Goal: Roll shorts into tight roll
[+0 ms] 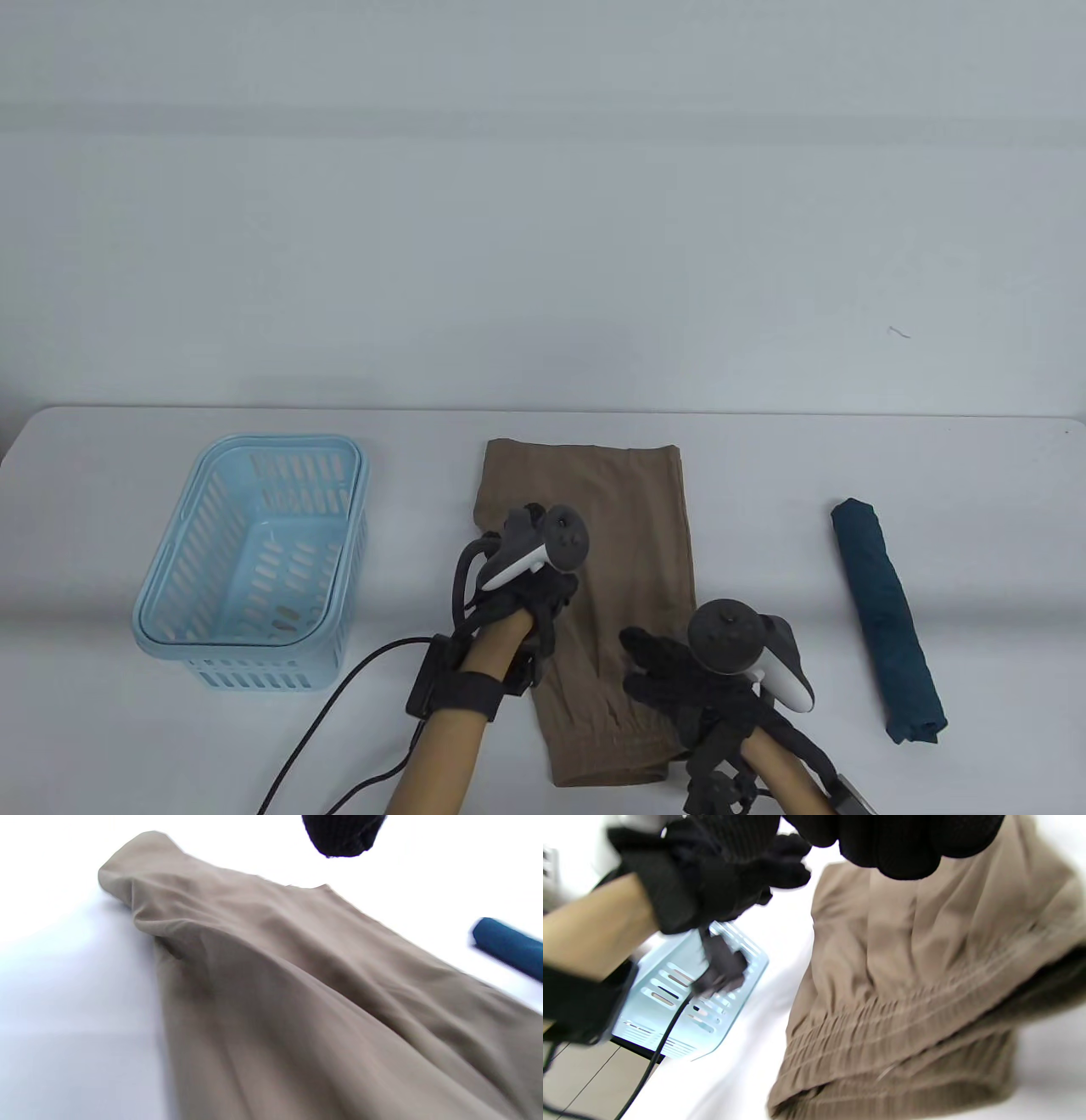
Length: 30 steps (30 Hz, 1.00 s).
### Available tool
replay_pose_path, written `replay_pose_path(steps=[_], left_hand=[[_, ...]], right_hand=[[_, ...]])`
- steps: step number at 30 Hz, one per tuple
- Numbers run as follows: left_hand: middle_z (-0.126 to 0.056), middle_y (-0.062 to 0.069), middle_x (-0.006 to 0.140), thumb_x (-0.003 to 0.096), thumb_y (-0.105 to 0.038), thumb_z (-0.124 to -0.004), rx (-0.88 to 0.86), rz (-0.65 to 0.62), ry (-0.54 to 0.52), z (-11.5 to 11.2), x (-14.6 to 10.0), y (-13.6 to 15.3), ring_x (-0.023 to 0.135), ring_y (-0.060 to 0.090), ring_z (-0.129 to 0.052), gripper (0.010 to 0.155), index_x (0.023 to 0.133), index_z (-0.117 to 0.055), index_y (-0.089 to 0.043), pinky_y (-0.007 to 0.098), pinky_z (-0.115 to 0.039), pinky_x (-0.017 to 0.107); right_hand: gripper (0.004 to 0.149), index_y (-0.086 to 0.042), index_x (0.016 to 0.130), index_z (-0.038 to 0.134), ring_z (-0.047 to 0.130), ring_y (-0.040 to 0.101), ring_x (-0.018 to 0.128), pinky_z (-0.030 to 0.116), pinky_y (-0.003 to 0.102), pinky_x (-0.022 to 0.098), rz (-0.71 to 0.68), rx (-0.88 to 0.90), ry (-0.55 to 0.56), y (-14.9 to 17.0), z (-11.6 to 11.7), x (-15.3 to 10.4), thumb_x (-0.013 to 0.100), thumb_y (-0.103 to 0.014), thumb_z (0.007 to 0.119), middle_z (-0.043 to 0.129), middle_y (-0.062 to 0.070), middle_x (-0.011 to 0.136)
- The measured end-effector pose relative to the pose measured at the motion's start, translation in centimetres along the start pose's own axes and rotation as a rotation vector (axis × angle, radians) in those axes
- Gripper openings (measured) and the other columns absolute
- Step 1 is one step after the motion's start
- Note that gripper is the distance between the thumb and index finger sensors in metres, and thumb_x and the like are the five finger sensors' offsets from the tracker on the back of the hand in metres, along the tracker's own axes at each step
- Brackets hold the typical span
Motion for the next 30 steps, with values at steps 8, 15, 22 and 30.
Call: replay_pose_path(steps=[8, 15, 22, 30], left_hand=[[-0.042, 0.021, 0.114, 0.0516, -0.036, -0.068, 0.080, -0.287, 0.000, -3.5, -9.4, -5.0, 0.104, 0.050, -0.048, 0.063, 0.106, -0.047, -0.013, 0.070, -0.038, 0.069], [-0.064, 0.017, 0.107, 0.0500, -0.041, -0.070, 0.249, -0.328, 0.129, -7.7, -11.2, -6.7, 0.095, 0.043, -0.069, 0.062, 0.104, -0.056, -0.015, 0.068, -0.050, 0.069], [-0.048, 0.022, 0.110, 0.0494, -0.041, -0.070, 0.244, -0.292, 0.244, -10.4, -10.9, -5.8, 0.099, 0.045, -0.059, 0.073, 0.107, -0.038, -0.010, 0.069, -0.048, 0.069], [-0.058, 0.021, 0.107, 0.0497, -0.030, -0.070, 0.149, -0.326, 0.218, -9.7, -10.3, -5.0, 0.095, 0.044, -0.067, 0.063, 0.106, -0.047, -0.010, 0.067, -0.054, 0.067]], right_hand=[[0.060, -0.010, 0.104, 0.051, 0.067, 0.041, 0.089, 0.054, 0.060, 0.067, -0.084, -0.358, -0.067, 0.6, 2.1, -2.8, 0.051, -0.034, 0.068, 0.059, 0.019, 0.102], [0.070, -0.009, 0.106, 0.042, 0.056, 0.043, 0.094, 0.046, 0.062, 0.069, -0.058, -0.586, -0.154, 0.2, 5.4, -2.8, 0.049, -0.038, 0.071, 0.050, 0.020, 0.106], [0.072, -0.010, 0.105, 0.040, 0.053, 0.043, 0.093, 0.045, 0.061, 0.070, -0.035, -0.707, -0.152, 0.0, 7.5, -2.1, 0.048, -0.039, 0.073, 0.048, 0.019, 0.105], [0.069, -0.011, 0.103, 0.051, 0.066, 0.040, 0.091, 0.050, 0.066, 0.068, -0.039, -0.696, -0.129, -0.2, 6.9, -1.9, 0.046, -0.040, 0.076, 0.060, 0.017, 0.103]])
Point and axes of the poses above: the tracker on the back of each hand, its own y axis roughly to the little-finger side, its own x axis roughly from the wrist to the fingertips, z = x × y, the point moved 3 cm from there along x, roughly from the wrist to the fingertips
